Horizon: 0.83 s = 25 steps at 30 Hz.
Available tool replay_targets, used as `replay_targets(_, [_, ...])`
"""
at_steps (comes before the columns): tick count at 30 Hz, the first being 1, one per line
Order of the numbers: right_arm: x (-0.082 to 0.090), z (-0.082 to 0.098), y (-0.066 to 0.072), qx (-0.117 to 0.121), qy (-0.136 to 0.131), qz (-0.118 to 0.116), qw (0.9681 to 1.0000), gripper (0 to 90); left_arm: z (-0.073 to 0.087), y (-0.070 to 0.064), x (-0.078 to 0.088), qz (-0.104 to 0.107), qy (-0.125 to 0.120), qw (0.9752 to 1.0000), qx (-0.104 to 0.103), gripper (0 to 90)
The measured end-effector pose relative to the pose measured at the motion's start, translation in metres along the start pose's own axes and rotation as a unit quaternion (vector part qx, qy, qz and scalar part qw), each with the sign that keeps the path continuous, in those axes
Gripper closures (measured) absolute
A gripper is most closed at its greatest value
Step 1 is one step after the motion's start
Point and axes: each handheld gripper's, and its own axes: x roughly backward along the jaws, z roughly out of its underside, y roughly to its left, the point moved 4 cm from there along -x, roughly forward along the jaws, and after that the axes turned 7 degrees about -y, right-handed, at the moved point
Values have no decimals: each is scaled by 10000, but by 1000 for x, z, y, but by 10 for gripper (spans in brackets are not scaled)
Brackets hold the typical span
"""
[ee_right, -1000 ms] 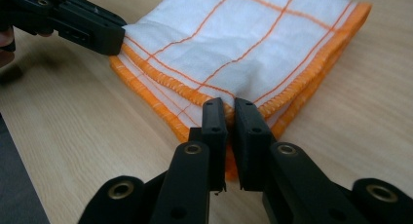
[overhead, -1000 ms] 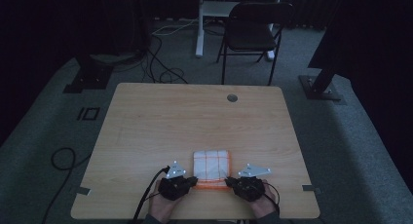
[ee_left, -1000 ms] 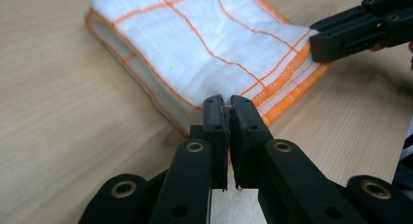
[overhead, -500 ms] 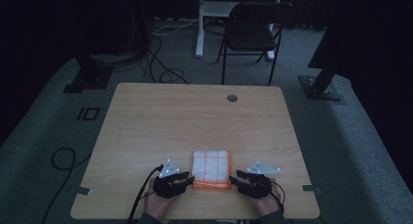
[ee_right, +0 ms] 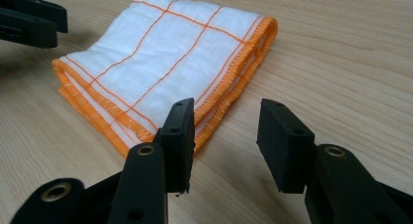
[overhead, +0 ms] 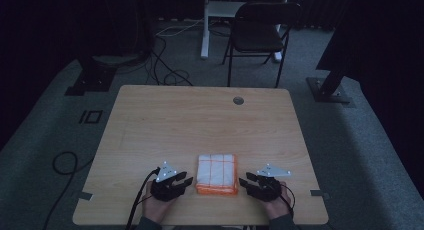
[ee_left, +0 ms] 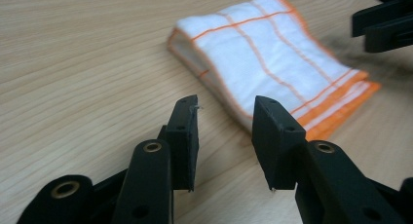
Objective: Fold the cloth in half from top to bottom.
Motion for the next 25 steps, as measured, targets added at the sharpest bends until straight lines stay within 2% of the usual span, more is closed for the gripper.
replay_targets(3, [-1,1,1,26,5,-4,10000,577,1,4,0,-76,14,10000,-9,629])
replay_targets(6, [-1,1,-1,0,-10,16,10000,576,3,10,0,-243,27,9997,-61,623])
replay_targets(15, [4,0,-18,-144,-112,217,9996,574,3,32,2,-617,-39,9980,104,618])
replay_targets(25, [6,1,-27,-193,-109,370,9991,569,2,36,3,-688,-73,9975,149,615])
